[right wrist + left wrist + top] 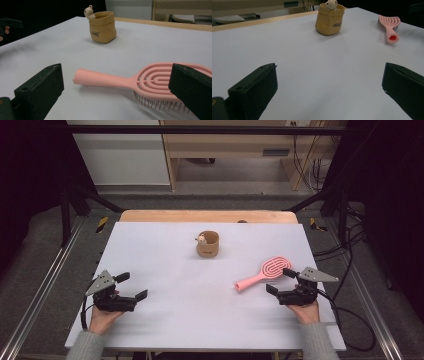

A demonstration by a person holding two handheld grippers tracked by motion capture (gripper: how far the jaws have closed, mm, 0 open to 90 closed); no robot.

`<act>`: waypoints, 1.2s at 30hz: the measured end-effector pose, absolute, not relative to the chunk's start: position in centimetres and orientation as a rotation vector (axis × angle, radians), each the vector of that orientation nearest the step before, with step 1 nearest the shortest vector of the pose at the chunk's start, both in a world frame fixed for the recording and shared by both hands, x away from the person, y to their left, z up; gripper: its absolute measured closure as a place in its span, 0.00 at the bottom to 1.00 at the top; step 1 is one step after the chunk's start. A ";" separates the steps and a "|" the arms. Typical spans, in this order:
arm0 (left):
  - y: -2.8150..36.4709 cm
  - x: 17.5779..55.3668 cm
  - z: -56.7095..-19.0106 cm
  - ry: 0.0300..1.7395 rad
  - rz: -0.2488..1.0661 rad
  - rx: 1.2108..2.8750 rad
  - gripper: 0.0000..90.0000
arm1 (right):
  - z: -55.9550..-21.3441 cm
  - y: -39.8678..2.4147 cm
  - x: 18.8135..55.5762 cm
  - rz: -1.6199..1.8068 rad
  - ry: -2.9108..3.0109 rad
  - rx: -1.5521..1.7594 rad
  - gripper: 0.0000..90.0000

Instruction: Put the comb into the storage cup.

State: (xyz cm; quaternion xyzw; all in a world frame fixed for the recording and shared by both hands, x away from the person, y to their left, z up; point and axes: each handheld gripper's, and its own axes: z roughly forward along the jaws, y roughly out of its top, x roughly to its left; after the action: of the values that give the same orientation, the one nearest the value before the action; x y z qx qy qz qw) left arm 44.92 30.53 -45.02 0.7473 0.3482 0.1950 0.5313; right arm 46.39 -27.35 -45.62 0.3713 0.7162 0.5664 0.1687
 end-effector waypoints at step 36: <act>30.6 45.0 -45.2 0.846 0.467 1.792 0.00 | -43.6 -23.8 46.6 1.467 2.108 1.026 0.01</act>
State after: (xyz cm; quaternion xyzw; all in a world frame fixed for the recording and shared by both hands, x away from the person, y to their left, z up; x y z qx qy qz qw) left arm 44.98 30.56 -45.17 0.7490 0.3535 0.1952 0.5253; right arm 46.57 -23.83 -43.58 0.3644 0.7489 0.5210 0.1868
